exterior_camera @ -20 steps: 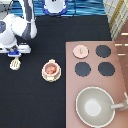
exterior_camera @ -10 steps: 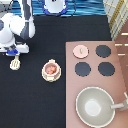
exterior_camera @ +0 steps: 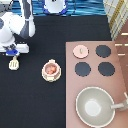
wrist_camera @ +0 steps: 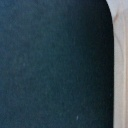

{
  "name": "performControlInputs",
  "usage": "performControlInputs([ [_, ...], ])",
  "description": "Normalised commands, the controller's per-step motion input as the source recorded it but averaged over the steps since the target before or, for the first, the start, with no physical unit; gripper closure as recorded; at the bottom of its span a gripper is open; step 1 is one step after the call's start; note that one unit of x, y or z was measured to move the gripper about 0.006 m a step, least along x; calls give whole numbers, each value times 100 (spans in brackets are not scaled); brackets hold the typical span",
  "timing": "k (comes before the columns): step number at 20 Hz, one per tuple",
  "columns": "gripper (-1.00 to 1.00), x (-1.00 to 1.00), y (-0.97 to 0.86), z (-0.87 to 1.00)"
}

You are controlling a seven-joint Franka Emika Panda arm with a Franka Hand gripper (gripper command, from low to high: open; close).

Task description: Take the lid off the pot, put the pot on the plate, and use the tool to push the pot to the front of the table.

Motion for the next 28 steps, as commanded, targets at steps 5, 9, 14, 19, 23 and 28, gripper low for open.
performControlInputs([
  [5, 100, -43, 43, 97],
  [9, 100, -67, 58, 72],
  [14, 100, -69, 82, 13],
  [19, 100, -40, 97, -9],
  [23, 100, -23, 100, -21],
  [28, 100, -15, 100, -13],
])
